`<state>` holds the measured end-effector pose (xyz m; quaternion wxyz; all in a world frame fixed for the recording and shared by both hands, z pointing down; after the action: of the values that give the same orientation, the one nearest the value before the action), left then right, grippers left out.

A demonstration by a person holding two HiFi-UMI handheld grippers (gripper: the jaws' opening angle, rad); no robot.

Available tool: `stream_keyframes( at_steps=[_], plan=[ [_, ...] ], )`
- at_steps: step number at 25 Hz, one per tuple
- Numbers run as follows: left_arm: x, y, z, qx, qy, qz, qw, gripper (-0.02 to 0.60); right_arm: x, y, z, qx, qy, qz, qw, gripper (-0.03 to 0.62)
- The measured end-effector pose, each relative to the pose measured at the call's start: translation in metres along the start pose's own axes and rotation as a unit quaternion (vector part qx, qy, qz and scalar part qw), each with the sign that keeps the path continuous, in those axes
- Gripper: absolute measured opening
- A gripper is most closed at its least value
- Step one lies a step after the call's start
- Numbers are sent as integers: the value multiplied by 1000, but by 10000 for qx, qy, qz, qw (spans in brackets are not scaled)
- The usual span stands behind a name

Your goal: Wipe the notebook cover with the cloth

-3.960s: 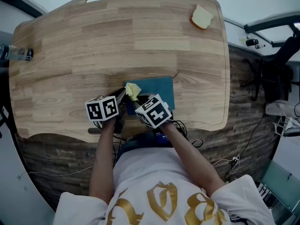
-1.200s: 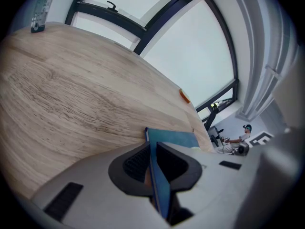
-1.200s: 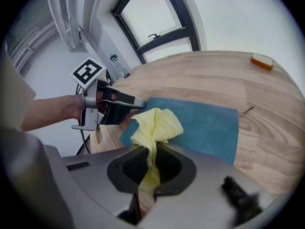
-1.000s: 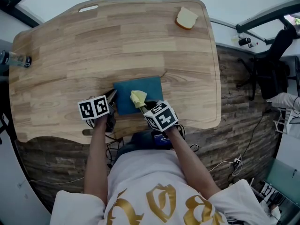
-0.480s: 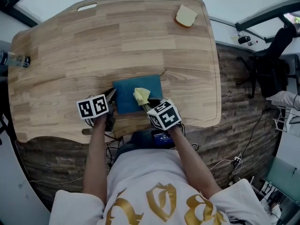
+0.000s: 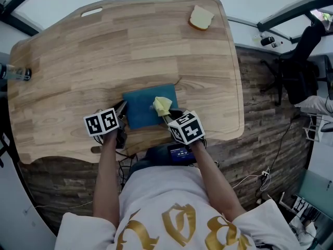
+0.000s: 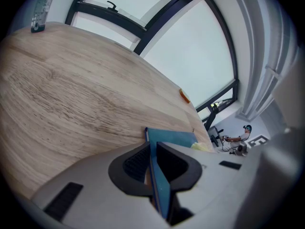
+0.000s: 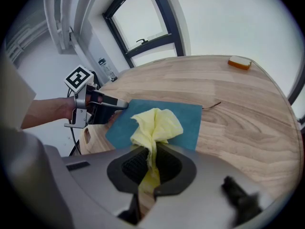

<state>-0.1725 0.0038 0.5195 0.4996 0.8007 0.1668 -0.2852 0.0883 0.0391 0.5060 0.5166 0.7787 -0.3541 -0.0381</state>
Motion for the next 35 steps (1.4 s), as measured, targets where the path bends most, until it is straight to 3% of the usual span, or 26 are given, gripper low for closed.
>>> stream_keyframes(
  at_steps=[16,35],
  plan=[
    [0,1,-1,-2,-4,-1,10000,52,21,-13,-9,126,414,-288,9986,38],
    [0,1,0,-39,-4,-30,10000,52,42,-12,7,194,500,-723,9959,38]
  ],
)
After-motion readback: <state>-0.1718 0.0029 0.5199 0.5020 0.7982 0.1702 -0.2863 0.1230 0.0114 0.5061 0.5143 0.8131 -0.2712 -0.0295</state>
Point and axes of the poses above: the fingertips, and each gripper's own axes: y forward along the fingers, x to its right, z out of its top, the point moved 10 cm from there along -y, backward along the fingers, and after that the axes turned 4 degrees about -y, right-handed, at the moved point
